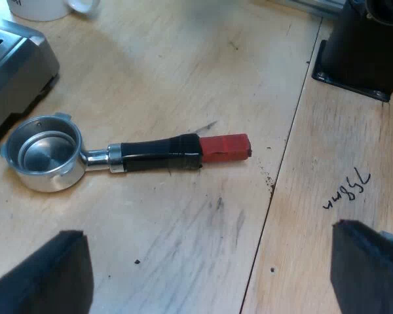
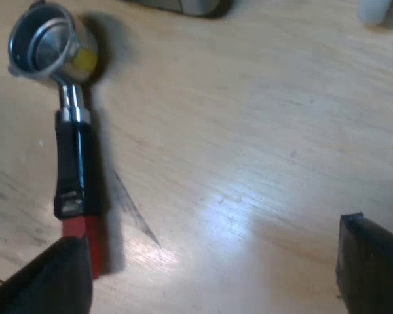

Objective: Put the handle in the coffee machine

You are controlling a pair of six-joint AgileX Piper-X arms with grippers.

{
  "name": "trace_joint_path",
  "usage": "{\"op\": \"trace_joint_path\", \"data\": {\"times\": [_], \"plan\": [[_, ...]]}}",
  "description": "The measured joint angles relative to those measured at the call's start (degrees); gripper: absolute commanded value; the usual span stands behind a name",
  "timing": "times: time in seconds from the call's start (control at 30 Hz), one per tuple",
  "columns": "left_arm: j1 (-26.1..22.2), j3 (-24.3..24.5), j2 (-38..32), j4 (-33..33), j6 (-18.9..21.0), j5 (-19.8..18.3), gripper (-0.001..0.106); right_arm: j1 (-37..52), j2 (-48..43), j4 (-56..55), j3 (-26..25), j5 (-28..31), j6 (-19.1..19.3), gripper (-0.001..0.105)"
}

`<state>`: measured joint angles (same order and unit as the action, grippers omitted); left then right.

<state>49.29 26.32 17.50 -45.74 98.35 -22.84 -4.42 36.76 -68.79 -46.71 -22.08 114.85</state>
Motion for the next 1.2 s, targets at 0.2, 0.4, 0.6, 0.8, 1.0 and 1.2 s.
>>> {"op": "trace_joint_path", "data": {"times": [0.2, 0.4, 0.6, 0.8, 1.0, 1.2], "plan": [[0.0, 0.0, 0.0, 0.0, -0.04, 0.77, 0.075, -16.76, 5.5, 3.94, 0.0, 10.28, -3.4, 0.077], [0.0, 0.0, 0.0, 0.0, -0.04, 0.77, 0.075, -27.78, 9.96, 8.28, 0.0, 18.95, -8.36, 0.077], [0.0, 0.0, 0.0, 0.0, -0.04, 0.77, 0.075, -32.09, 14.13, 10.22, 0.0, 19.17, -14.04, 0.077], [0.0, 0.0, 0.0, 0.0, -0.14, 0.77, 0.075, -32.61, 19.12, 10.36, 0.0, 19.38, -21.05, 0.077], [0.0, 0.0, 0.0, 0.0, -0.14, 0.77, 0.075, -33.13, 21.94, 10.36, 0.0, 19.38, -23.29, 0.056], [0.0, 0.0, 0.0, 0.0, -0.14, 0.77, 0.075, -35.8, 23.26, 10.56, 0.44, 19.38, -23.65, 0.021]]}}
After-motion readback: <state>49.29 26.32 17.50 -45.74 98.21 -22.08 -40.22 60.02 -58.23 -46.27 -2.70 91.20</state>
